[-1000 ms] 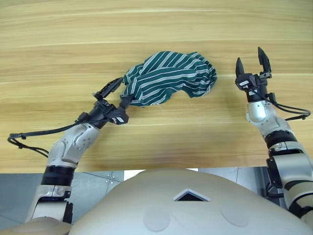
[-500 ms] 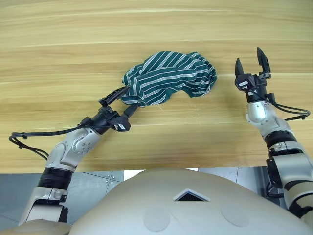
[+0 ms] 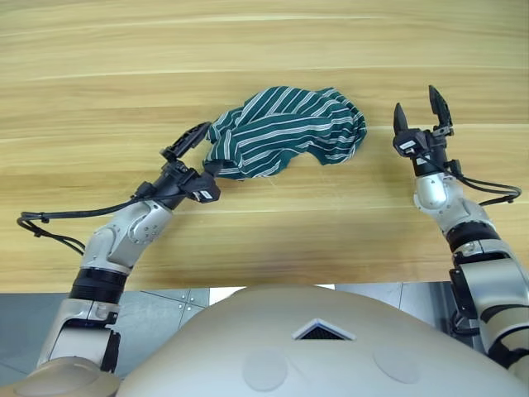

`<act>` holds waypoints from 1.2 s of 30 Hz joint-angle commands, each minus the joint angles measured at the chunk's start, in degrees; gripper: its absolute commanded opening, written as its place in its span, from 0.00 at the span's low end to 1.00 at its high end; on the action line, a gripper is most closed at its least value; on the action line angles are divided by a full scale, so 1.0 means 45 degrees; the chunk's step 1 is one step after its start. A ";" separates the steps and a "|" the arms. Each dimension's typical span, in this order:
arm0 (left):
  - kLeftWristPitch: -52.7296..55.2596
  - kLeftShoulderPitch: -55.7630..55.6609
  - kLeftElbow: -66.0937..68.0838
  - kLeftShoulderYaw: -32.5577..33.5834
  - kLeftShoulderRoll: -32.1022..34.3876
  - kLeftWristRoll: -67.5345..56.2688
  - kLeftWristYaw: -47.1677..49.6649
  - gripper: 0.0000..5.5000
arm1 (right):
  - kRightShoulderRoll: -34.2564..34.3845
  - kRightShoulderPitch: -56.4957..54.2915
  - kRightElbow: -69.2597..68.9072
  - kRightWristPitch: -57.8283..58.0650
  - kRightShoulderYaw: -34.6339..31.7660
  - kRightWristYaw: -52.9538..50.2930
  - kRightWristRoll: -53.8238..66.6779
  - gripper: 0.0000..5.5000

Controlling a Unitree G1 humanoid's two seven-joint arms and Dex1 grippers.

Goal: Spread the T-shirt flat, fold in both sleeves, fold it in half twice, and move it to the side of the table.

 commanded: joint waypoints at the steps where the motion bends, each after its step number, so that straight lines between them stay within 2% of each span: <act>1: -0.0471 -0.0134 0.0132 -0.0036 -0.0096 -0.0360 0.0356 0.68 | 0.0184 -0.0134 0.0322 0.0129 0.0165 -0.0145 -0.0066 0.58; 7: -0.0708 -0.0119 0.0153 0.0335 -0.0421 -0.0805 0.1047 0.68 | 0.0279 -0.0262 0.0430 0.0125 0.0293 -0.0144 -0.0066 0.58; 15: 0.0105 -0.0167 0.1409 -0.0279 -0.0204 -0.0160 0.0524 0.46 | 0.0042 -0.0134 -0.0745 -0.0582 0.0407 0.0351 0.0098 0.57; 21: 0.0384 -0.0324 0.2029 -0.0686 -0.0168 -0.0065 0.0286 0.25 | -0.1053 0.1468 -0.3588 -0.1401 0.0894 0.3007 0.0210 0.57; 28: 0.0459 -0.0420 0.2017 -0.0644 0.0035 -0.0103 0.0403 0.07 | -0.1829 0.3134 -0.6390 -0.0857 0.0565 0.5371 0.0918 0.57; 32: 0.0530 -0.0153 0.1671 -0.0392 0.0237 -0.0223 0.0578 0.00 | -0.2693 0.4312 -0.7828 -0.0273 -0.0219 0.6029 0.0943 0.57; 36: 0.0740 0.0184 0.1422 -0.0205 0.0265 -0.0269 0.0777 0.00 | -0.3031 0.4613 -0.8586 0.0608 -0.0628 0.6201 0.0113 0.57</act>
